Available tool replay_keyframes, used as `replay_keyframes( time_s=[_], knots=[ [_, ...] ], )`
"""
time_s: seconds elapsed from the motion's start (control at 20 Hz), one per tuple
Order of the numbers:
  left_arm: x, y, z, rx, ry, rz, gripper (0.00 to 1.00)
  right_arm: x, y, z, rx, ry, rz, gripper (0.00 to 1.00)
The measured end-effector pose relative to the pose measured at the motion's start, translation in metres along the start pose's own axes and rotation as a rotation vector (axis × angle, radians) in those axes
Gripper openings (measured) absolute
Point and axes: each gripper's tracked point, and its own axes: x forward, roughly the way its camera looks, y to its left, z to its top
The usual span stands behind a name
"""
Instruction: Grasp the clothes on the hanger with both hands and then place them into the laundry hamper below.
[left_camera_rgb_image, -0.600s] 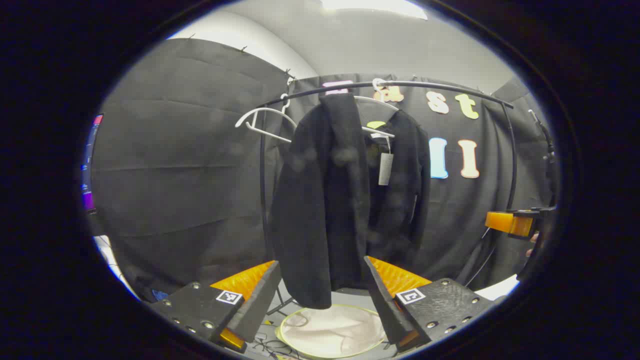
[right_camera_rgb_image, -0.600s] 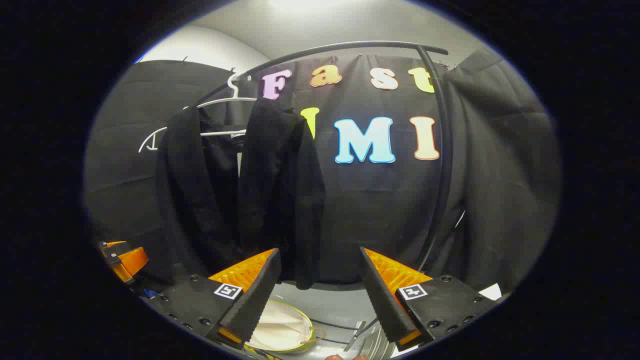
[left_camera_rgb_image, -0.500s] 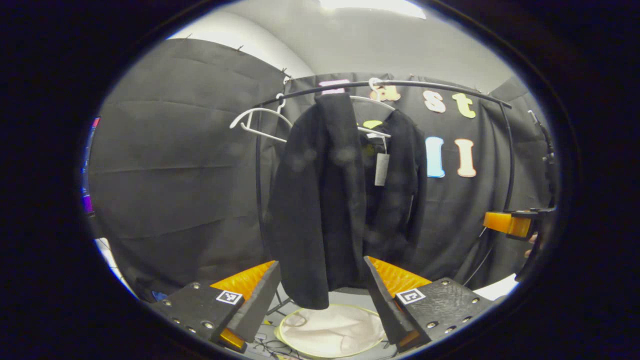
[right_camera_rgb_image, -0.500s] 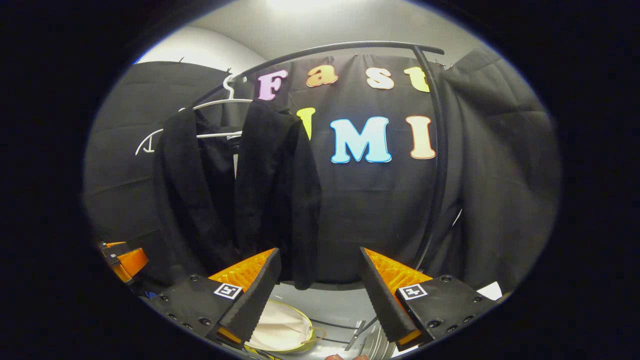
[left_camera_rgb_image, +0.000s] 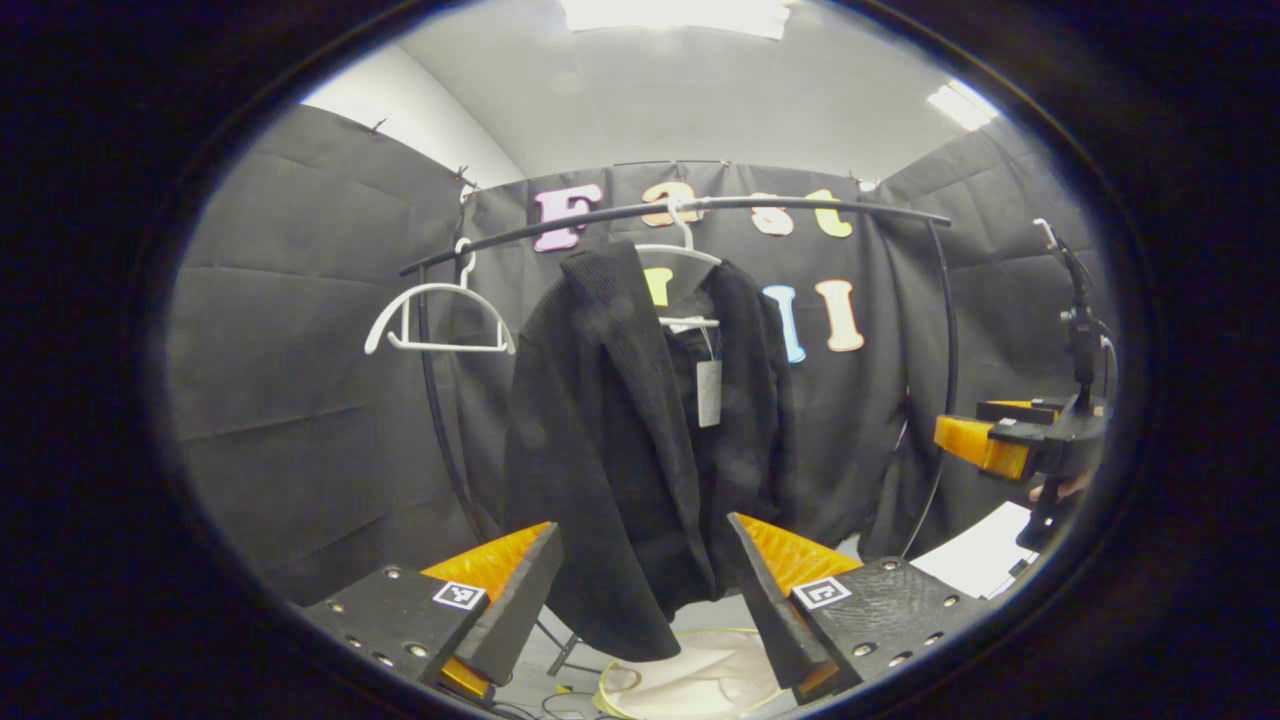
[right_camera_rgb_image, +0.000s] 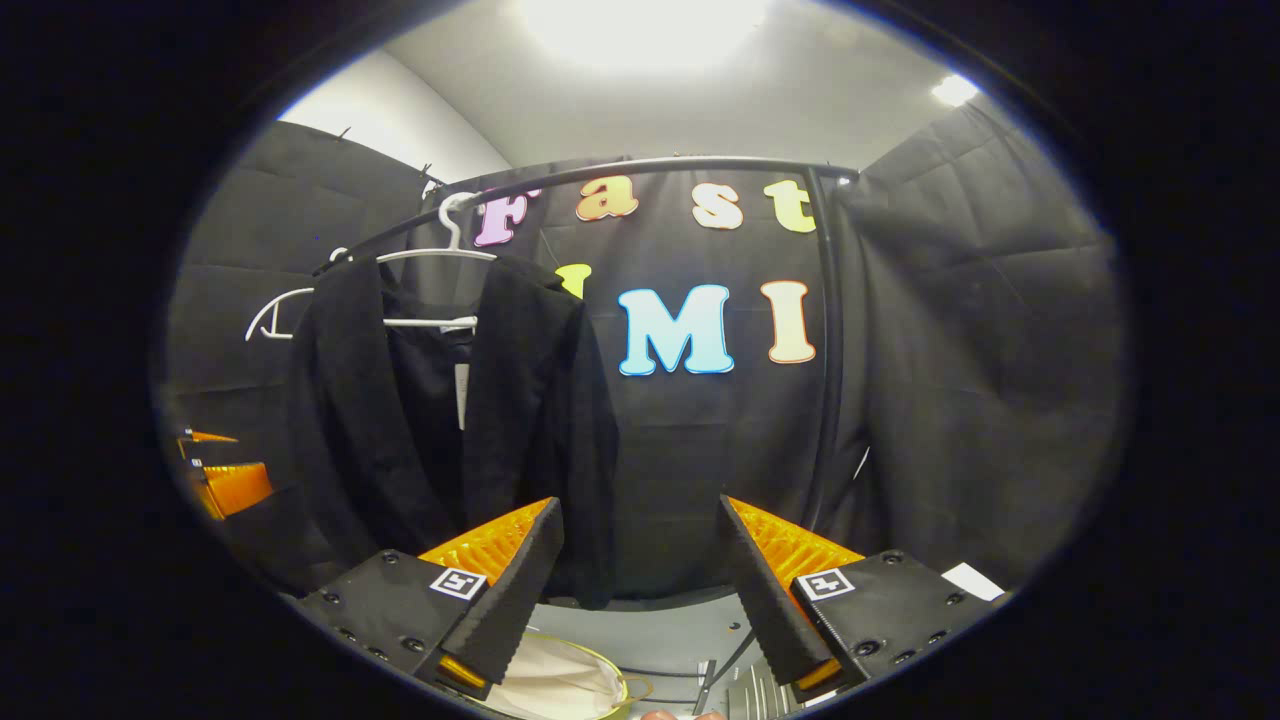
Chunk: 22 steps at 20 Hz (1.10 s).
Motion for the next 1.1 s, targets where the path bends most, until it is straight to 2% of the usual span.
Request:
replay_keyframes(
  time_s=[0.25,0.35,0.6,0.8,1.1],
  knots=[
    [-0.002,0.033,0.023,-0.056,-0.026,-0.02,0.94,-0.019,0.033,0.017,0.028,0.016,-0.027,0.97],
    [-0.002,0.033,0.029,-0.069,-0.025,-0.039,0.95,-0.025,0.031,0.025,0.055,0.02,-0.058,0.97],
    [0.003,0.03,0.042,-0.104,-0.032,-0.031,0.94,-0.024,0.015,0.042,0.08,0.028,-0.095,0.97],
    [0.021,0.03,0.058,-0.116,-0.028,0.032,0.94,-0.006,0.009,0.057,0.057,0.011,-0.06,0.94],
    [0.052,0.022,0.096,-0.166,-0.049,0.144,0.94,0.045,0.012,0.085,0.09,0.002,0.055,0.93]
  ],
)
